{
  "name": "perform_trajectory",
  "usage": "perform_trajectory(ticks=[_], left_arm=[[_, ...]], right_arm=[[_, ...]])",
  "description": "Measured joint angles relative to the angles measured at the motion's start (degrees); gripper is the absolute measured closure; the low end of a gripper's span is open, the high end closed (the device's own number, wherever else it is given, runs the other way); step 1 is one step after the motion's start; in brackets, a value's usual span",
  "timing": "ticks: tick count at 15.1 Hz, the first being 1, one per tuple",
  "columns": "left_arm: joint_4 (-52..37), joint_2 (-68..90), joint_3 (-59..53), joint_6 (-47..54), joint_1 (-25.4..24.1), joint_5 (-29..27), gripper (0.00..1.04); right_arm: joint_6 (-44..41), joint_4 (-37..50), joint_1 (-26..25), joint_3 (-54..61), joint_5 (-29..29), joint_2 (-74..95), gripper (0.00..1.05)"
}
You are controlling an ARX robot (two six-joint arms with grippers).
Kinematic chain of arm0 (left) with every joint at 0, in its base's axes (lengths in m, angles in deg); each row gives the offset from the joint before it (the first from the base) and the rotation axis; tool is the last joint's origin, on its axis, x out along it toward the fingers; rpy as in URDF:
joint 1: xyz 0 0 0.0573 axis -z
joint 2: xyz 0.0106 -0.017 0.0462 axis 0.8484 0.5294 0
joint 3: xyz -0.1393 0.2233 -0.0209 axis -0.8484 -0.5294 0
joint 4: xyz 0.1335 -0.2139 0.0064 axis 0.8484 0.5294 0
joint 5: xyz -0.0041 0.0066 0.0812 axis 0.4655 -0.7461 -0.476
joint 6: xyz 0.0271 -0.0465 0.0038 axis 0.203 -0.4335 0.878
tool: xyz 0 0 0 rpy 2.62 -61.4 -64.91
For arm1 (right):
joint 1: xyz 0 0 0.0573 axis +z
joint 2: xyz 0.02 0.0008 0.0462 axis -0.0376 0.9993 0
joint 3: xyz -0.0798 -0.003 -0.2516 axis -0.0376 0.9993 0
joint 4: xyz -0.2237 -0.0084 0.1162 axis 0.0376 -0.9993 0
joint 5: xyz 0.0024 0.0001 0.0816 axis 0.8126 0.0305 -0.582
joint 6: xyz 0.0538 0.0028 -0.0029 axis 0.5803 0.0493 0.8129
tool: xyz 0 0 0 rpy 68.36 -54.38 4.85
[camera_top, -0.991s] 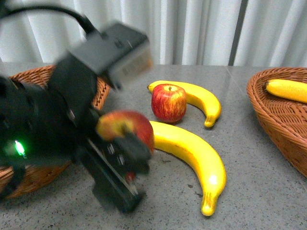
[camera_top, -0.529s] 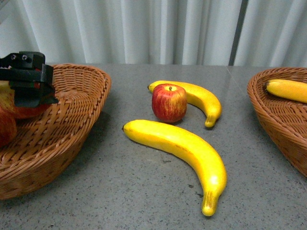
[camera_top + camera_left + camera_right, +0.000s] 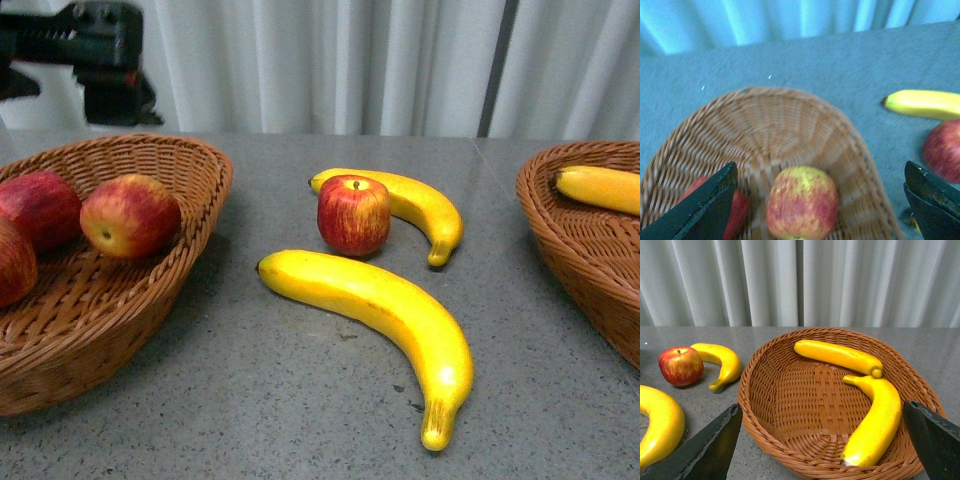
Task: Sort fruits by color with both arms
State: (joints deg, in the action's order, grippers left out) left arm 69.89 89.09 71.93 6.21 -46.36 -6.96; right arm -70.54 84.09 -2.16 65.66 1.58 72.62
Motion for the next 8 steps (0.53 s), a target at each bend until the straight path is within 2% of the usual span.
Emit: perform_trajectory(ticks=[3,6,8], left_arm=[[2.3,10.9,11.3,9.2,2.5,8.4,0.07],[5.9,22.1,22.4,16.6,5.6,14.9,0.07],[6.4,26.5,27.0,18.0,7.2,17.6,0.07]], right_arm=[[0.0,0.0,0.0,0.0,0.0,0.0,0.07],[0.0,0.0,0.0,0.0,0.0,0.0,0.07],[0.0,0.0,0.0,0.0,0.0,0.0,0.07]])
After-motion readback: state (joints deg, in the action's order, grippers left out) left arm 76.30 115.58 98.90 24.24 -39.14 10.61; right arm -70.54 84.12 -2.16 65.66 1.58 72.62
